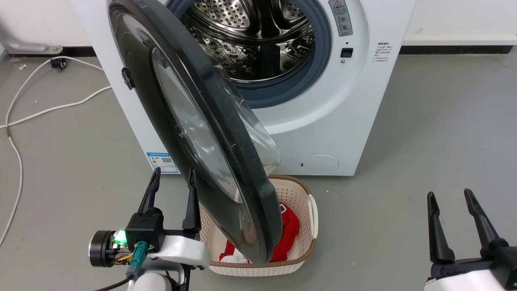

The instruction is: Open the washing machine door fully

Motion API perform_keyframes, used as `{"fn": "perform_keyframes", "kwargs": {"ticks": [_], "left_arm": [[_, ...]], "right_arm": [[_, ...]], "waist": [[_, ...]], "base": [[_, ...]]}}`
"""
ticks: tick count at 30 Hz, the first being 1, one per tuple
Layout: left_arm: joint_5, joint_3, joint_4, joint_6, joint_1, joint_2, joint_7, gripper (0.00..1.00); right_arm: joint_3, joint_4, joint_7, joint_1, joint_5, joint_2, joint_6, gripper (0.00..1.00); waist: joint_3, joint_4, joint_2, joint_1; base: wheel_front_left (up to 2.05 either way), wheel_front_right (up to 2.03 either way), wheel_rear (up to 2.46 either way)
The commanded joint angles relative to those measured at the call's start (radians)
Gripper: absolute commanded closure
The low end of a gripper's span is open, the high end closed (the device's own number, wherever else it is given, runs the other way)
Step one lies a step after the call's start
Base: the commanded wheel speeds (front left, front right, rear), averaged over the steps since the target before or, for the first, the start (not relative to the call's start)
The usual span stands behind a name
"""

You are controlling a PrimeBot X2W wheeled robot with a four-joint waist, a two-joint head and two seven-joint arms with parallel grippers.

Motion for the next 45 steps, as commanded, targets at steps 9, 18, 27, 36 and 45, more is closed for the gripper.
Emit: {"fn": "perform_keyframes", "kwargs": {"ticks": [9,18,27,36,45], "left_arm": [[0.011,0.003,-0.003,-0.006,0.011,0.001,-0.003,0.0],[0.015,0.001,-0.004,-0.013,0.007,0.0,-0.003,1.0],[0.009,-0.001,-0.001,-0.011,0.005,0.0,-0.003,1.0],[-0.027,0.023,-0.106,0.004,-0.036,-0.001,-0.003,1.0],[0.037,0.028,-0.422,0.019,-0.108,0.007,-0.003,1.0]], "right_arm": [[-0.007,-0.029,0.015,0.019,0.013,0.014,-0.001,0.0],[-0.012,-0.04,0.021,0.013,0.033,0.014,-0.001,0.0],[-0.018,-0.047,0.026,0.018,0.035,0.014,-0.001,0.0],[-0.022,-0.047,0.035,0.019,0.043,0.014,-0.001,0.0],[-0.019,-0.037,0.037,0.008,0.051,0.014,-0.001,0.0]], "waist": [[0.003,-0.004,-0.0001,0.0],[0.013,-0.005,-0.0001,0.0],[0.009,-0.004,-0.0001,0.0],[0.013,0.0,-0.0001,0.0],[0.016,0.002,-0.0001,0.0]], "base": [[0.0,0.0,0.0],[0.0,0.0,0.0],[0.0,0.0,0.0],[0.0,0.0,0.0],[0.0,0.0,0.0]]}}
